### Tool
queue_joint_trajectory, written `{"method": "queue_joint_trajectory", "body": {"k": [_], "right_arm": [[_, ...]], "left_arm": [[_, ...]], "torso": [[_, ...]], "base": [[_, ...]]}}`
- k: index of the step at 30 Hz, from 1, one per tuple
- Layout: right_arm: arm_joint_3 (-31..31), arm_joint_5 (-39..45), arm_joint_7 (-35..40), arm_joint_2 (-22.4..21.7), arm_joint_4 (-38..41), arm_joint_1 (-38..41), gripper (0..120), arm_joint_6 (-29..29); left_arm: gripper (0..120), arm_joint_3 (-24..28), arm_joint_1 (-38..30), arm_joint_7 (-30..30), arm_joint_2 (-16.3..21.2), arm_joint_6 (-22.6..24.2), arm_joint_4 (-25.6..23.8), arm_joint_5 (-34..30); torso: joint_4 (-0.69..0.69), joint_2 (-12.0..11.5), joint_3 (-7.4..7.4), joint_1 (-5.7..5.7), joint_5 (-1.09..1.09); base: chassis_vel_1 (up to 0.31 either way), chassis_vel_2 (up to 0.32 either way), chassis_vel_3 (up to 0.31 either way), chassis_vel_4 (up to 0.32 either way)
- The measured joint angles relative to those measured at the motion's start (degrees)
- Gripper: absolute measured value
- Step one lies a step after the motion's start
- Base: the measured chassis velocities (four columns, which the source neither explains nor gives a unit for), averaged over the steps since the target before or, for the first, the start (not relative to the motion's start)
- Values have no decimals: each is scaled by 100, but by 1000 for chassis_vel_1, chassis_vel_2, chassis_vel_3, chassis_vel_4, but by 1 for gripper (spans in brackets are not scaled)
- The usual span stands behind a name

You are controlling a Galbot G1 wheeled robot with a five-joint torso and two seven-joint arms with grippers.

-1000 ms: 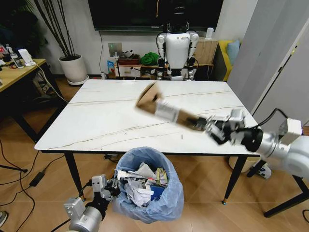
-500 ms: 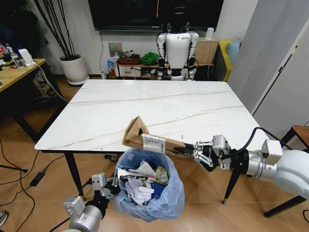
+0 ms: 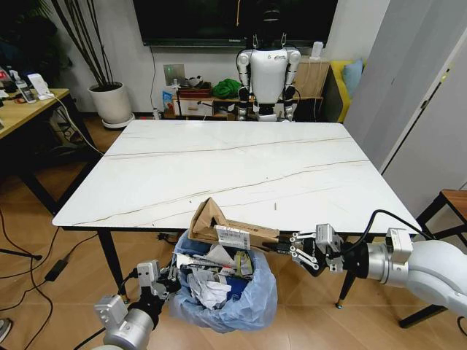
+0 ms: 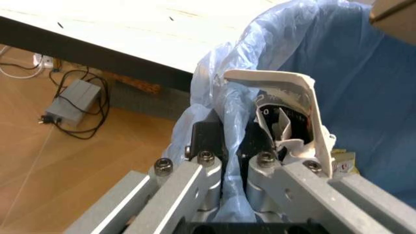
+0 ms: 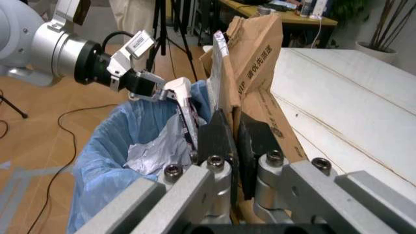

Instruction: Pick up the trash bin and place the trash from the table into it.

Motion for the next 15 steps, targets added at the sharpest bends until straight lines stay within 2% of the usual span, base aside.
{"method": "queue_joint_trajectory", "body": {"k": [15], "right_arm": [[31,139,-132,-47,148,140,0,83]], "left_arm": [[0,19,-49,-12,-17,9,68,3]], "torso": [[0,0,0,0,-1]], "base": [[0,0,0,0]]}}
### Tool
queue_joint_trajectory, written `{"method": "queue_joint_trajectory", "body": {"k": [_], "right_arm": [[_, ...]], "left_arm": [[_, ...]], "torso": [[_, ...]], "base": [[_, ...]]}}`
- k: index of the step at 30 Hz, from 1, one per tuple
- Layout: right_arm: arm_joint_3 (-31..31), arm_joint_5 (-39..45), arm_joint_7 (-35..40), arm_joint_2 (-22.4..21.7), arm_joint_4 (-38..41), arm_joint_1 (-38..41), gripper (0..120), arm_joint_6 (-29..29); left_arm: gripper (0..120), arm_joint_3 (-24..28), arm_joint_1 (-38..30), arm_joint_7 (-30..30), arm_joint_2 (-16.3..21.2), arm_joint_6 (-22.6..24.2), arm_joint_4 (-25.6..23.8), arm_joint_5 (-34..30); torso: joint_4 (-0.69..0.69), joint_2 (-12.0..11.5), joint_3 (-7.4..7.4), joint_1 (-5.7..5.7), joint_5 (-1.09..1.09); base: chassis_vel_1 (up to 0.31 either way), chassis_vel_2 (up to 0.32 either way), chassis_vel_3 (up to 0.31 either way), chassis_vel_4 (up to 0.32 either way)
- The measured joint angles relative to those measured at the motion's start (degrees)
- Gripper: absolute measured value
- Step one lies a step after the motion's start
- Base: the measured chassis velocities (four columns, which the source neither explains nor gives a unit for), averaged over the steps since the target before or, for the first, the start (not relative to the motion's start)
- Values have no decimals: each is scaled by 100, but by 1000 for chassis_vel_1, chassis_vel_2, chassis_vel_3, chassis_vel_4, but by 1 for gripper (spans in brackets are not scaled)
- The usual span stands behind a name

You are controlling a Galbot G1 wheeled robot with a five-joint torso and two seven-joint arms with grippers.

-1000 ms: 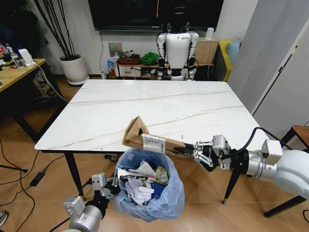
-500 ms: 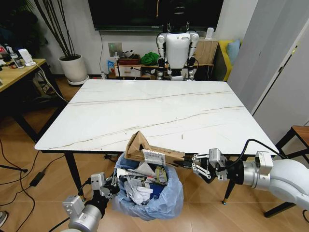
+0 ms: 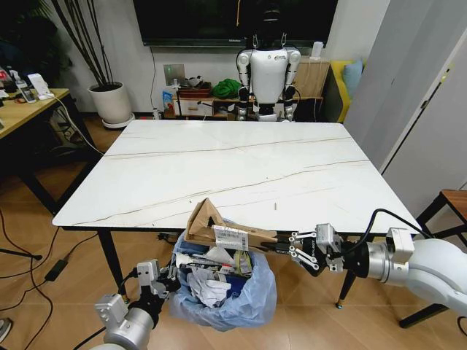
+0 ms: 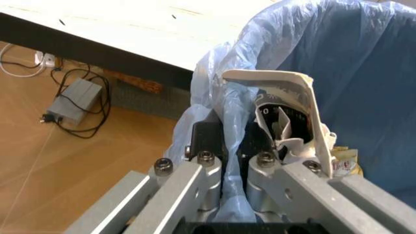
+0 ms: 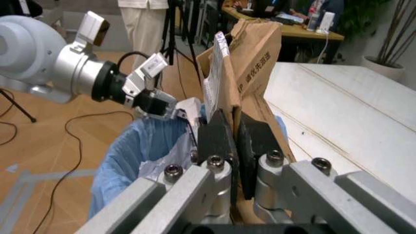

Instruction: Pick up the trash bin and place the trash from the table into it.

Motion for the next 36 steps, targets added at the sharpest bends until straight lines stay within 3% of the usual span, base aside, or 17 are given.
{"method": "queue_joint_trajectory", "body": {"k": [9,25,36], "right_arm": [[-438,-47,-5,-33,129,101,0,-9],[-514,-165,40,2,82,154,0,-5],[-542,-187,31,16,34,140,39,6]], "left_arm": [[0,24,30,2,-15,4,-22,17],[0,182,3,18,-50,30,12,64],[0,197,-36,22,-58,37,46,57]], "torso": [[0,0,-1,0,1],[0,0,0,0,1],[0,0,0,0,1]], "base": [[0,0,0,0],[0,0,0,0],[0,0,0,0]]}}
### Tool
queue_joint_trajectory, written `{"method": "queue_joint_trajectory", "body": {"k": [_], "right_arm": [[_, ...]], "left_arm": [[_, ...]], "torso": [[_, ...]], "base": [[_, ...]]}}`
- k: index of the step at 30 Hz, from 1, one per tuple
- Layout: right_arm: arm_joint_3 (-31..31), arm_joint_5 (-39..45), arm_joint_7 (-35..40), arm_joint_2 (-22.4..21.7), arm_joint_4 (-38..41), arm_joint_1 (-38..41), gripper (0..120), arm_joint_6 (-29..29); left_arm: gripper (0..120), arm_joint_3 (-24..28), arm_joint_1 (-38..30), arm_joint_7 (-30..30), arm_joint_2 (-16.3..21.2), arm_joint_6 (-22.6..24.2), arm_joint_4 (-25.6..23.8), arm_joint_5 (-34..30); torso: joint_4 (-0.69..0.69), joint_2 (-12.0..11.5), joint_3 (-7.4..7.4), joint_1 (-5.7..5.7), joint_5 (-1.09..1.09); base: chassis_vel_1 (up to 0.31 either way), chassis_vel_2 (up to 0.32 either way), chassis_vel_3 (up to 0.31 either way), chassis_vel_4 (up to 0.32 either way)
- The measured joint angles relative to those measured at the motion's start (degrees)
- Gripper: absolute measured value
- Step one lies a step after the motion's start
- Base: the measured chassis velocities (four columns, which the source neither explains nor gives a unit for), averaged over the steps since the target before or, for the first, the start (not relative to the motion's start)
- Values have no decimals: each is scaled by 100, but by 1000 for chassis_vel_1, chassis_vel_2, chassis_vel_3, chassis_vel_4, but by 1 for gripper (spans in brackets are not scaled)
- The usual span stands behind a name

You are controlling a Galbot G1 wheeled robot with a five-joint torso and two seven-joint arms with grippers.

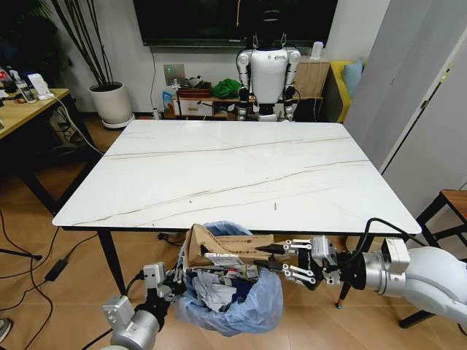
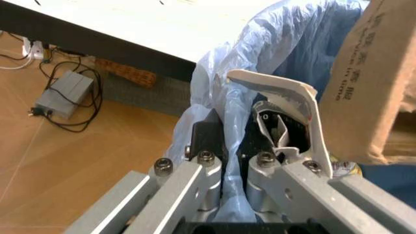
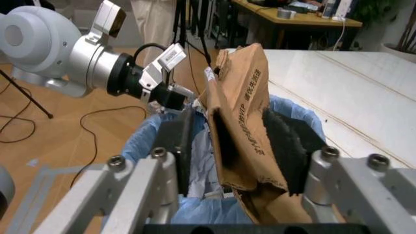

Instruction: Pick up the trash bin and place the trash from the table into it.

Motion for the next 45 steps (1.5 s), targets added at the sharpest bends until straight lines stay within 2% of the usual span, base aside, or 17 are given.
{"method": "queue_joint_trajectory", "body": {"k": [1,3,5,9,12,31,45], "right_arm": [[-4,0,0,1,0,0,45,1],[-5,0,0,1,0,-1,46,1],[-12,0,-1,5,1,-1,58,1],[-19,1,-1,12,-6,4,71,1],[-16,6,-1,13,-24,16,78,1],[158,60,-1,132,-213,-5,95,45],[945,361,223,618,-765,-217,100,17]], "left_arm": [[0,5,-8,0,-1,1,4,-2],[0,7,-11,0,-2,2,7,-2],[0,11,-28,-1,-5,5,14,-13],[0,10,-34,-7,-1,10,15,-32],[0,10,-25,-19,4,20,14,-78],[0,-13,114,-128,63,98,12,-273],[0,-9,170,-129,84,96,99,-275]], "torso": [[0,0,0,0,0],[0,0,0,0,0],[0,0,0,0,0],[0,0,0,0,0],[0,0,0,0,0],[0,0,0,0,0],[0,0,0,0,1]], "base": [[0,0,0,0],[0,0,0,0],[0,0,0,0],[0,0,0,0],[0,0,0,0],[0,0,0,0],[0,0,0,0]]}}
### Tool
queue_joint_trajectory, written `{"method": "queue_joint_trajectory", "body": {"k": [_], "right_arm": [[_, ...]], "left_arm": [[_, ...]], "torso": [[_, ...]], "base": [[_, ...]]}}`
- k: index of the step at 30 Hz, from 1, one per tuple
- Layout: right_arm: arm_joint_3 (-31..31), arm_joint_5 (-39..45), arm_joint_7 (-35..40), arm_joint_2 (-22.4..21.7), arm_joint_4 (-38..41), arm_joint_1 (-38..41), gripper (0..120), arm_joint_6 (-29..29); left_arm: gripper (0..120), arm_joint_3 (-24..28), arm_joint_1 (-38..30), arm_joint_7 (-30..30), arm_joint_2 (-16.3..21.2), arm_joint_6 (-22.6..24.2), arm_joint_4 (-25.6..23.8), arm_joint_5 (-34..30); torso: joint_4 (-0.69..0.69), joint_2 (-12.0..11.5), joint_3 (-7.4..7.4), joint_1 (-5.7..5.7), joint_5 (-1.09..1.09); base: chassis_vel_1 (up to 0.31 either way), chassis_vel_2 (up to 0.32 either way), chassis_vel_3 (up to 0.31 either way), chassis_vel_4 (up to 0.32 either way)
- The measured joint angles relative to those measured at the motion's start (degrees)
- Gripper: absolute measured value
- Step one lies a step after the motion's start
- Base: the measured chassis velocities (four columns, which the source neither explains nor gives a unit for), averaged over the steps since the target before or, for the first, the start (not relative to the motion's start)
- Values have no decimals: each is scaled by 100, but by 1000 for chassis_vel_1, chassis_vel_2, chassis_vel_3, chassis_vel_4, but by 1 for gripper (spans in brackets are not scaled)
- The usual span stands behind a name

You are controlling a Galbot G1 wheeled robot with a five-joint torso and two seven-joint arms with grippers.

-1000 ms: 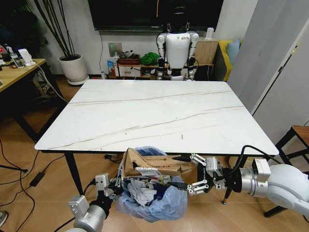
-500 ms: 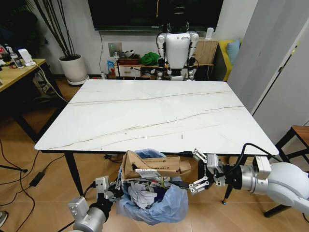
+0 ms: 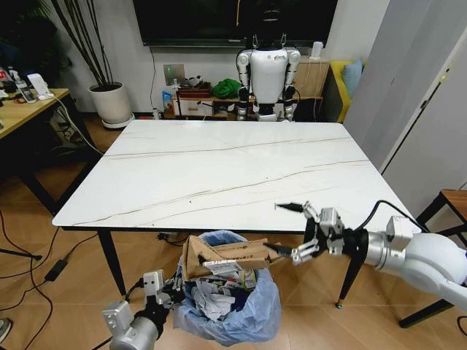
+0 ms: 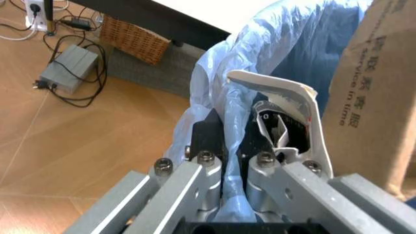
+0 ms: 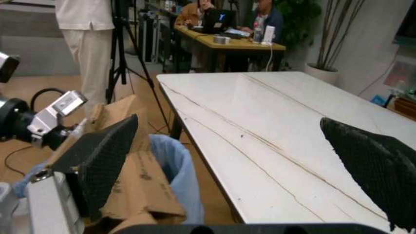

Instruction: Pick up the trash bin and place the trash from the table into it.

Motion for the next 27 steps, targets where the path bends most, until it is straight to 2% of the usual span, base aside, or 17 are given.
{"method": "queue_joint_trajectory", "body": {"k": [7,20,27], "right_arm": [[81,-6,107,110,-126,-79,100,-30],[-435,-287,236,341,-267,-73,100,-36],[-378,-211,235,322,-321,7,100,-10]], "left_arm": [[0,-22,-30,-11,1,-5,-1,-34],[0,-65,-99,-27,-5,-4,-81,-119],[0,-61,-95,-28,-24,-3,-63,-102]], "torso": [[0,0,0,0,-2],[0,0,0,0,-1],[0,0,0,0,-1]], "base": [[0,0,0,0],[0,0,0,0],[0,0,0,0]]}}
